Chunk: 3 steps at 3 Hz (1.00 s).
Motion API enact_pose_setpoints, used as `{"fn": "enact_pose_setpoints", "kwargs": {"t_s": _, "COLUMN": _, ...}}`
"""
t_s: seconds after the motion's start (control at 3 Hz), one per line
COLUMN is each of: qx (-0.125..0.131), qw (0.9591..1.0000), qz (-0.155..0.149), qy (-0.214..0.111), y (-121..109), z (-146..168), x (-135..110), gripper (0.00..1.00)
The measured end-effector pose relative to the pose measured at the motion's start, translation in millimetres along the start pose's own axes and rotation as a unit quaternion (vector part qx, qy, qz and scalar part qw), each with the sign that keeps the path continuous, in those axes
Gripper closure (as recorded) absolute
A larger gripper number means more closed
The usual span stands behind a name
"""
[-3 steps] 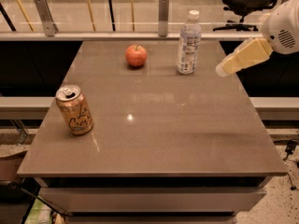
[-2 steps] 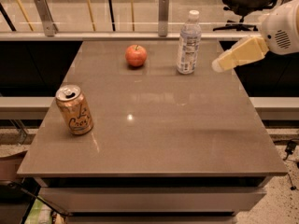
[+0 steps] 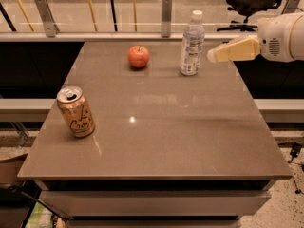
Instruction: Move blue plastic bottle near orange can
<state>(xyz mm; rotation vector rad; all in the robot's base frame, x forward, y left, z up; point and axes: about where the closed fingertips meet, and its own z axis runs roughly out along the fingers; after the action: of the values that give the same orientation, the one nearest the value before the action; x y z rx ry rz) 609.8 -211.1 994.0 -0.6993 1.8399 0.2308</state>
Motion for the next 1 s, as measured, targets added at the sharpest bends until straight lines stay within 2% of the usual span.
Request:
{"fn": "enact_pose_setpoints", "kwargs": {"t_s": 0.33, "qx": 0.005, "qw": 0.9991, "qz": 0.017, "qy": -0.038, "y": -12, "z": 19, "x": -2, "gripper": 0.00}}
{"fn": "enact_pose_setpoints", "kwargs": {"t_s": 1.0, "qx": 0.008, "qw": 0.9976, "qz": 0.032, "qy": -0.061, "y": -29, "z": 55, "x": -1, "gripper": 0.00}}
